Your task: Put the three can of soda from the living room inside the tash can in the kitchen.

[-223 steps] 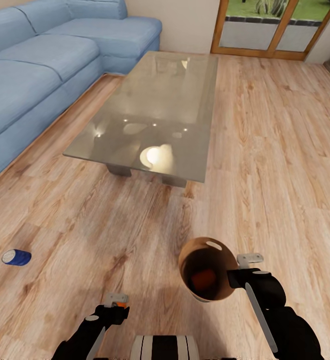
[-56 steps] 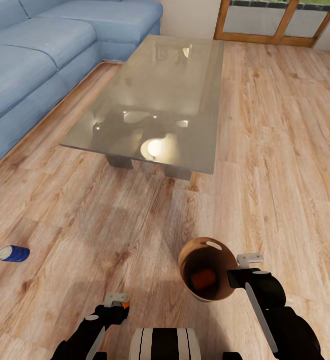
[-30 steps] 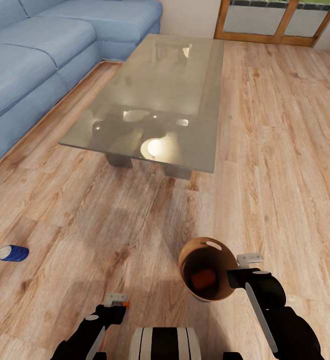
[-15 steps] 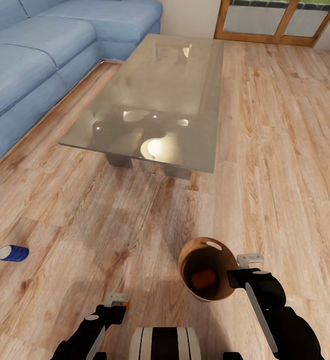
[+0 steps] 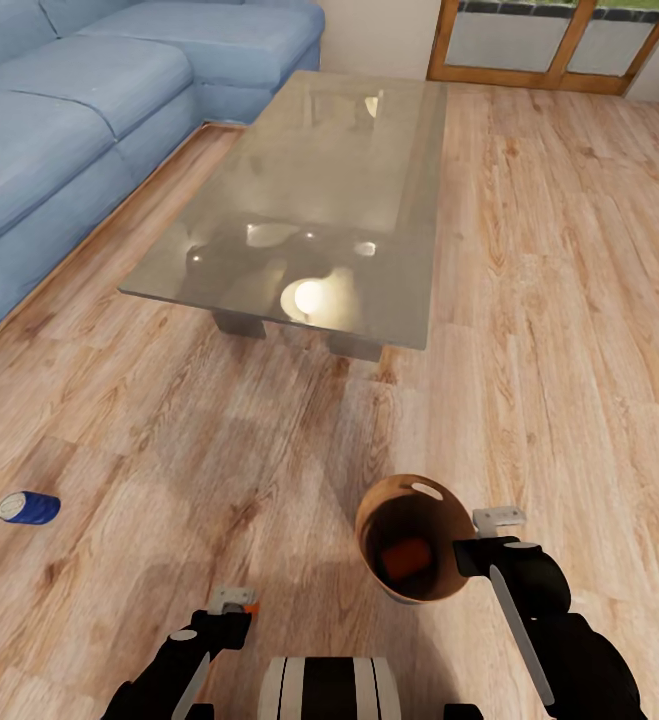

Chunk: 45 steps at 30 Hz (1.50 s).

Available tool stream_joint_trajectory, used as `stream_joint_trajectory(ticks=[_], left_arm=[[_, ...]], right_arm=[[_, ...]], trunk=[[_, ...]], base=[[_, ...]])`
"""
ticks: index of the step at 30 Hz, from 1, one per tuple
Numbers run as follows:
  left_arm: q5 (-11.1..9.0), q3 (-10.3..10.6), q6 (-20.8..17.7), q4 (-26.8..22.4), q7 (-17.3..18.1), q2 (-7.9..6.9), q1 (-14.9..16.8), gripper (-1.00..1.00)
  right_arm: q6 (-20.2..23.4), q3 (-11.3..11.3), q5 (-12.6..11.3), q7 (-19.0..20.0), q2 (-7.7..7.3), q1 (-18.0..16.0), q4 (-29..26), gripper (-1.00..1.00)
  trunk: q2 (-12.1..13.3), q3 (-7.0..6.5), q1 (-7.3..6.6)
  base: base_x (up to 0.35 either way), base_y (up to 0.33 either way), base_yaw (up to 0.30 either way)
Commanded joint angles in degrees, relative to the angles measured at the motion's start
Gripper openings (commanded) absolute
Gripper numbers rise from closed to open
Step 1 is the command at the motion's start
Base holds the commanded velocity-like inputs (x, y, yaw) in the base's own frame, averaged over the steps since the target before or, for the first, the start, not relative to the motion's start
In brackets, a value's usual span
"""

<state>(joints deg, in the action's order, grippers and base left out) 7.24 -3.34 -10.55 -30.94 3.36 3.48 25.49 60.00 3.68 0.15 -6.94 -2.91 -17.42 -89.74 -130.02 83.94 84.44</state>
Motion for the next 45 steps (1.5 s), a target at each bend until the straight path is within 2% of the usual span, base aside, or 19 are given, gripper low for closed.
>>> stream_joint_trajectory(ticks=[1,18,45], left_arm=[[0.0,0.0,0.0,0.0,0.0,0.01,0.0,-1.00],[0.1,0.0,-0.4,0.0,0.0,0.04,0.0,-1.00],[0.1,0.0,-0.4,0.0,0.0,0.04,0.0,-1.00]], right_arm=[[0.0,0.0,-0.6,0.1,0.01,0.0,0.0,-1.00],[0.0,0.0,-0.6,0.1,0.00,0.0,0.0,-1.00],[0.0,0.0,-0.6,0.1,-0.01,0.0,0.0,-1.00]], trunk=[[0.4,-0.19,-0.23],[7.2,-3.33,-3.96],[18.1,-10.57,-9.89]], base=[[0.000,0.000,0.000],[0.000,0.000,0.000],[0.000,0.000,0.000]])
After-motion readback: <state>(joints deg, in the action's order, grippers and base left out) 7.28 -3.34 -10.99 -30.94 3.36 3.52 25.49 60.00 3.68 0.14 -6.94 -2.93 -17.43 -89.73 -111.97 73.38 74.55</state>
